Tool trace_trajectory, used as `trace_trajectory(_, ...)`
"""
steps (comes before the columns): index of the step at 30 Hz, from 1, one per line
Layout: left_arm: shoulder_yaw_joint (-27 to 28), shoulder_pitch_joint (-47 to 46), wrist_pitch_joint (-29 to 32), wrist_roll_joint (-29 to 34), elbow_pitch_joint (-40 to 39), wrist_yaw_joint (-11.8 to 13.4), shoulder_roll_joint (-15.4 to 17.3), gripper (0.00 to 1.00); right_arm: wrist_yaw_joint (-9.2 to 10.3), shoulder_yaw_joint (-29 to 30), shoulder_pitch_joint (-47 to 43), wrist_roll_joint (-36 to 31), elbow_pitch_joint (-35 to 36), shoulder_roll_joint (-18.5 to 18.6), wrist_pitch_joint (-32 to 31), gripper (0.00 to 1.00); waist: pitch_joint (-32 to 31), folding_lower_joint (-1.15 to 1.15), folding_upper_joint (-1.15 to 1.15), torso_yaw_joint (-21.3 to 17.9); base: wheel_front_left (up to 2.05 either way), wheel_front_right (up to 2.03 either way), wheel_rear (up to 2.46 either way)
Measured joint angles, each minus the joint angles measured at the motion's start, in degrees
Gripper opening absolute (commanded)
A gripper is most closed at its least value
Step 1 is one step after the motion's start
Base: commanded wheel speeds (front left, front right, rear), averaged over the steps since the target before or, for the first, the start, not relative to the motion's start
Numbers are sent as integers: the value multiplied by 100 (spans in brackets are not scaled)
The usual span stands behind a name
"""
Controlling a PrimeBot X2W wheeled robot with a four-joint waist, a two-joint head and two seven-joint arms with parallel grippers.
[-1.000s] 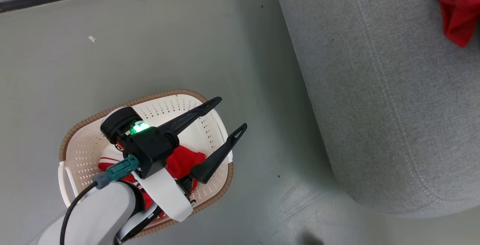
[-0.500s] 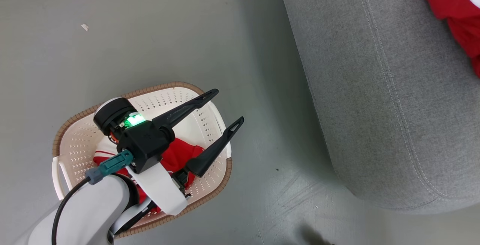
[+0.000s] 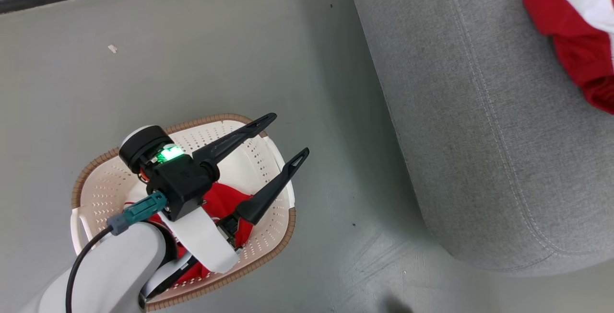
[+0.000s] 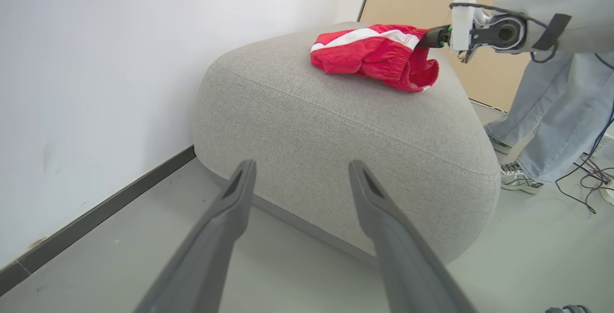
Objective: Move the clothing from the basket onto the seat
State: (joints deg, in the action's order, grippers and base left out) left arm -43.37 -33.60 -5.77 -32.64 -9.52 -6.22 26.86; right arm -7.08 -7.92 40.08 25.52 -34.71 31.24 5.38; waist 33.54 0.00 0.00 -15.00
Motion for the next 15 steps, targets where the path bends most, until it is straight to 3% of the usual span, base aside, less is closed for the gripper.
trace_trajectory(15, 3, 1, -296, -104, 371, -5, -144, 100, 0, -468, -397, 965, 175, 208, -525, 100, -466, 0, 0, -60, 0, 0, 0)
